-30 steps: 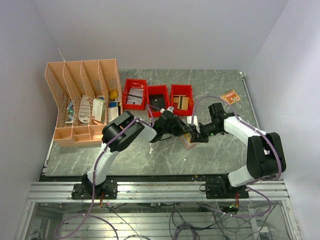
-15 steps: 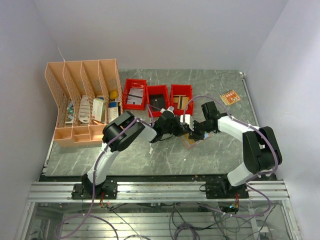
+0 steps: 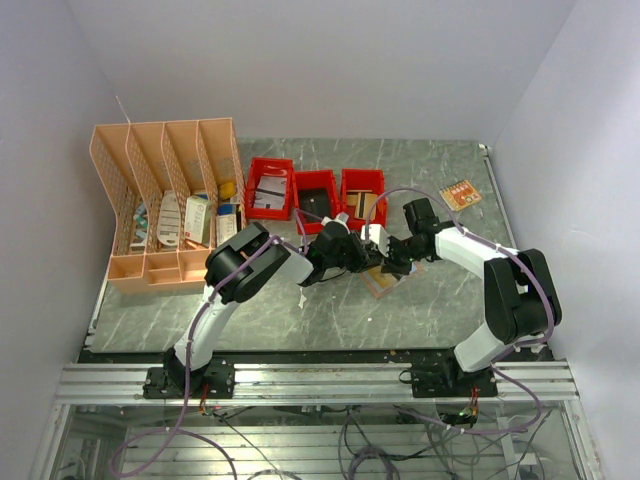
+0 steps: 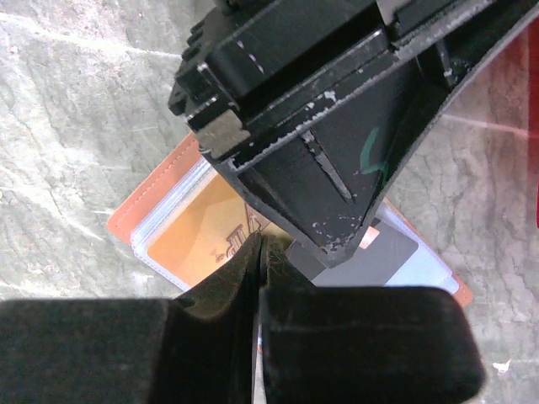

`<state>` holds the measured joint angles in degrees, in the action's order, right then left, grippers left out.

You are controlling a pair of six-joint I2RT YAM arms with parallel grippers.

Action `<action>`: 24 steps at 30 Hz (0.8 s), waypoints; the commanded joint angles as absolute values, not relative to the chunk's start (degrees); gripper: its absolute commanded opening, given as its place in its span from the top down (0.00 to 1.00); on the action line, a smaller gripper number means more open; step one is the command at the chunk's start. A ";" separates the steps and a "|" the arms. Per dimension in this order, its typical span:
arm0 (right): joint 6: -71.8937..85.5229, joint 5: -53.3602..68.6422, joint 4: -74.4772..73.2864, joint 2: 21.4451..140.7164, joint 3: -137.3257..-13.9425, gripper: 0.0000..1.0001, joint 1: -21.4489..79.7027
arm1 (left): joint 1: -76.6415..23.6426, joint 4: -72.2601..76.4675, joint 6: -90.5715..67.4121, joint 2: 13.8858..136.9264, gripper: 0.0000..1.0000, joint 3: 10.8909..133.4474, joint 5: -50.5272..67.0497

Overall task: Put the credit cards into the card holder
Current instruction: Insert the credit card into the card holder.

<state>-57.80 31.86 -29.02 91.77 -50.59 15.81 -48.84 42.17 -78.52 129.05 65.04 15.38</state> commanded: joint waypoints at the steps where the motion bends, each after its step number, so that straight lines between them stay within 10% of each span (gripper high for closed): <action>1: -57.82 26.98 -29.75 93.09 -51.16 1.00 14.24 | -48.42 40.74 -77.08 131.04 0.72 63.46 16.25; 24: -50.43 24.86 -24.87 94.87 -51.74 1.00 12.22 | -47.64 39.34 -74.31 127.52 0.58 62.45 15.65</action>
